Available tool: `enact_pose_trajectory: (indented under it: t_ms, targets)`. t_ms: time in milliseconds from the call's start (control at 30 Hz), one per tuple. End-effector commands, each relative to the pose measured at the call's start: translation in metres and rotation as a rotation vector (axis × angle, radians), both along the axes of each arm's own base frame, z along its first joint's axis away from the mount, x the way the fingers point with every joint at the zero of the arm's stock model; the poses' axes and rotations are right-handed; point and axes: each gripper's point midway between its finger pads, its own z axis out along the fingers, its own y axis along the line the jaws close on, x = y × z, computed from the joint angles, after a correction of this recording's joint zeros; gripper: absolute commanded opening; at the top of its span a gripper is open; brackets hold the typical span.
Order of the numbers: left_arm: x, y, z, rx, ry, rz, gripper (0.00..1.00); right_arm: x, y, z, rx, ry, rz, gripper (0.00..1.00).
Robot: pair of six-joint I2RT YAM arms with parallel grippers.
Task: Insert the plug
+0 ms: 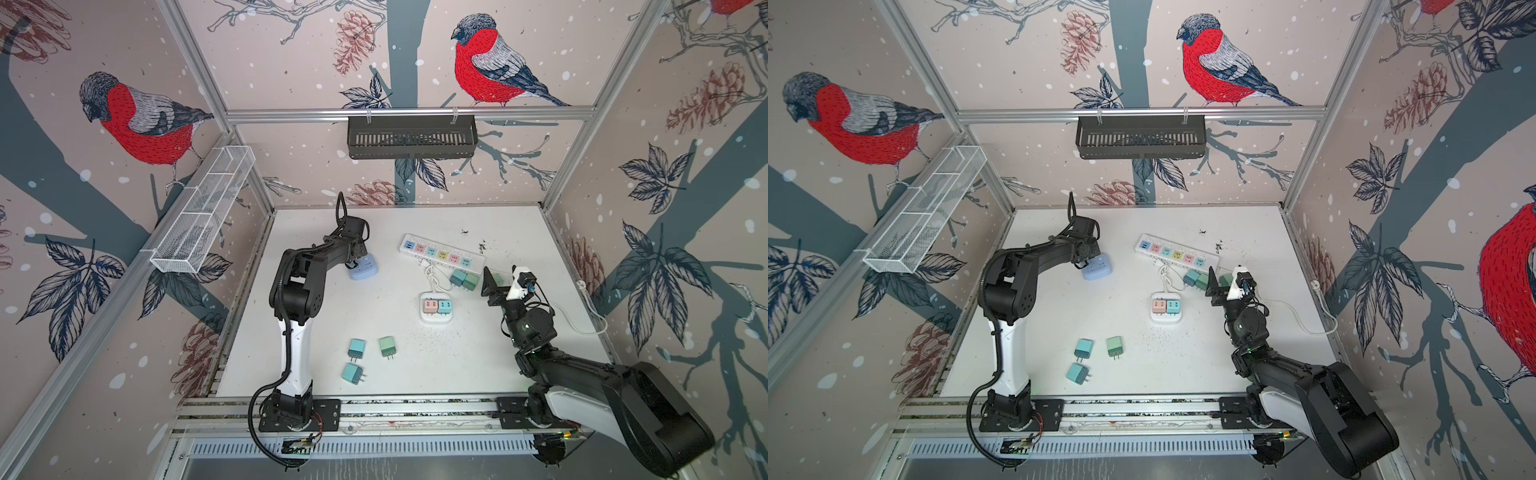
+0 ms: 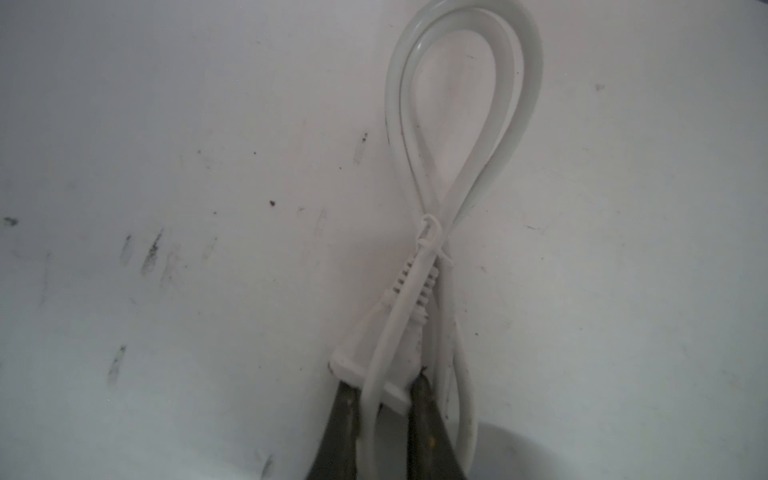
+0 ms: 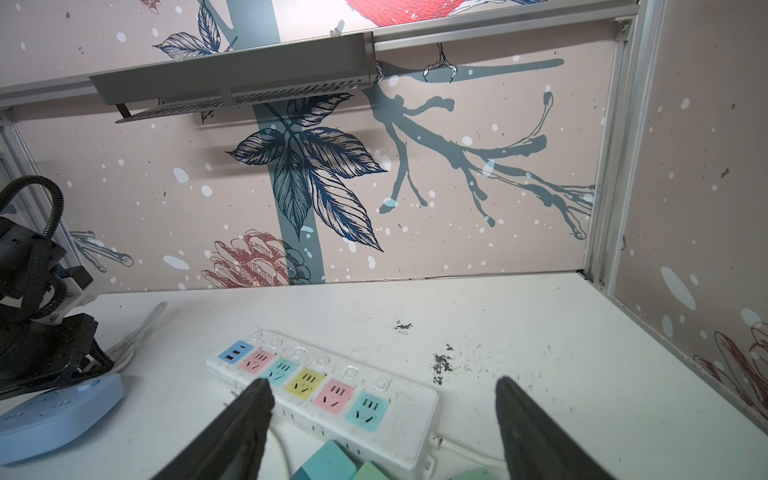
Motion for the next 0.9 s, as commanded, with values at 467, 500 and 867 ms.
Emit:
enact_pose_trajectory:
  t_ms: [467,500,867]
  targets:
    - [-0.077,-0.032,0.019,-0.020,-0.028,0.031,0.00,0.007,0.002,0.004,-0.003,-0.006,-0.010,0.84]
    - [-0.082,-0.034,0.022,-0.023,-0.036,0.026,0.00,0.007,0.003,0.005,-0.004,-0.007,-0.005,0.83]
    - [-0.138,-0.047,0.029,-0.103,-0.084,-0.010,0.01,0.018,0.002,0.000,-0.011,0.051,-0.042,0.84]
